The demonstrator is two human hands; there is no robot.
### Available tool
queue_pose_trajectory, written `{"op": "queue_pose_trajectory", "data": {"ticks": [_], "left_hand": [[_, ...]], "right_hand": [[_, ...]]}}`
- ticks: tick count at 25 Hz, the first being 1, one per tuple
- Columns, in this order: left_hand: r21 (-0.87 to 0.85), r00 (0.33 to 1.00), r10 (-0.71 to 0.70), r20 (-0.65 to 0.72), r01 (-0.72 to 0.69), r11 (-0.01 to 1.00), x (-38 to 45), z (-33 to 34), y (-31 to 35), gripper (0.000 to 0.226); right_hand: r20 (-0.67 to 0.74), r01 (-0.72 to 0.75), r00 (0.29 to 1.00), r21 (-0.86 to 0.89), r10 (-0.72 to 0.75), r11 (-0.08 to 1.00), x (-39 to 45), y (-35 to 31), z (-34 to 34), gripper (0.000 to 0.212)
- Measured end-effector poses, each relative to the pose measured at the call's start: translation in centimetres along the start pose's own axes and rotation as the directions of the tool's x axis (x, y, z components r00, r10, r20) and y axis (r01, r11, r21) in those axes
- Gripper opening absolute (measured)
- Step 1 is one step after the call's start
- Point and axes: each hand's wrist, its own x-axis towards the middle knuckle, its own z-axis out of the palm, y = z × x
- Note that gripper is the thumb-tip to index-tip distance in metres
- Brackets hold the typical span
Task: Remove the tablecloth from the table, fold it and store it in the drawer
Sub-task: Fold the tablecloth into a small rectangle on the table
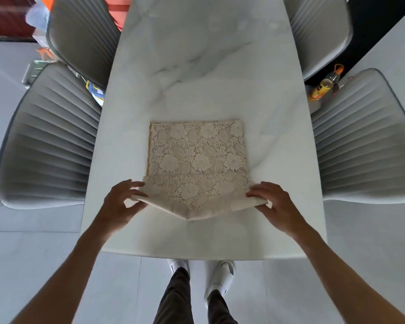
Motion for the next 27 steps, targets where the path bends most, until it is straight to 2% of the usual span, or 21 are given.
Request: {"op": "queue_pose_trajectory", "data": {"ticks": [2,3,4,6,8,9,10,12,13,14,17,19,21,22,24,26,27], "left_hand": [[-0.264,0.992,-0.126,0.029,0.129,0.956,2.5,-1.5,1.7,0.009],[-0.316,0.988,-0.154,-0.002,0.145,0.938,4.4,-2.1,2.4,0.003],[-0.311,0.986,-0.16,-0.041,0.139,0.94,6.5,-2.4,3.0,0.008],[-0.31,0.979,-0.178,-0.102,0.139,0.941,10.8,-2.6,3.9,0.014],[-0.366,0.96,-0.237,-0.148,0.17,0.915,15.7,-2.3,3.5,0.015],[-0.43,0.944,-0.31,-0.116,0.233,0.872,17.1,-1.9,3.2,0.022],[-0.488,0.913,-0.406,-0.024,0.344,0.803,18.2,-1.3,2.6,0.039],[-0.44,0.829,-0.538,0.155,0.545,0.713,19.0,0.9,0.7,0.074],[-0.417,0.826,-0.537,0.17,0.554,0.721,18.5,2.1,-0.2,0.075],[-0.414,0.846,-0.516,0.13,0.519,0.747,17.9,3.1,-0.9,0.067],[-0.439,0.871,-0.492,-0.018,0.435,0.787,17.4,3.9,-2.2,0.037],[-0.36,0.874,-0.481,-0.07,0.428,0.829,18.0,3.8,-2.4,0.032],[-0.158,0.891,-0.419,-0.175,0.395,0.905,17.8,4.2,-2.0,0.036],[-0.044,0.913,-0.345,-0.218,0.344,0.938,17.4,4.7,-1.8,0.036],[0.114,0.96,-0.198,-0.196,0.223,0.968,16.4,5.7,-1.5,0.032],[0.191,0.979,-0.154,-0.136,0.178,0.965,15.9,6.0,-1.5,0.032],[0.233,0.982,-0.159,-0.102,0.179,0.956,16.1,5.7,-1.5,0.033]], "right_hand": [[0.021,-0.178,0.983,0.302,0.18,0.937,2.2,-0.4,-1.6,0.019],[-0.007,-0.216,0.972,0.367,0.235,0.905,3.8,-0.7,-2.0,0.011],[-0.053,-0.229,0.961,0.399,0.271,0.888,5.7,-0.7,-2.2,0.007],[-0.133,-0.244,0.935,0.431,0.329,0.868,9.9,-0.7,-2.1,0.016],[-0.213,-0.297,0.882,0.441,0.42,0.847,15.1,0.0,-1.3,0.024],[-0.213,-0.365,0.847,0.433,0.487,0.824,16.9,0.4,-1.1,0.023],[-0.156,-0.461,0.808,0.433,0.568,0.774,18.5,1.2,-0.5,0.024],[0.052,-0.674,0.703,0.369,0.71,0.64,20.0,2.6,1.7,0.044],[0.105,-0.731,0.659,0.319,0.744,0.603,19.8,3.2,2.7,0.048],[0.091,-0.754,0.635,0.292,0.767,0.589,19.5,3.4,3.4,0.046],[-0.095,-0.722,0.653,0.223,0.751,0.656,19.3,3.4,4.2,0.032],[-0.203,-0.696,0.682,0.117,0.703,0.709,19.7,3.1,4.7,0.027],[-0.233,-0.72,0.668,0.036,0.707,0.693,19.8,2.6,5.4,0.036],[-0.2,-0.741,0.649,0.055,0.734,0.669,19.7,2.3,5.8,0.046],[-0.099,-0.776,0.59,0.206,0.802,0.596,19.8,2.2,6.1,0.058],[-0.012,-0.781,0.558,0.33,0.83,0.53,19.8,2.3,5.5,0.047],[0.025,-0.77,0.565,0.374,0.825,0.516,19.7,2.4,5.1,0.041]]}}
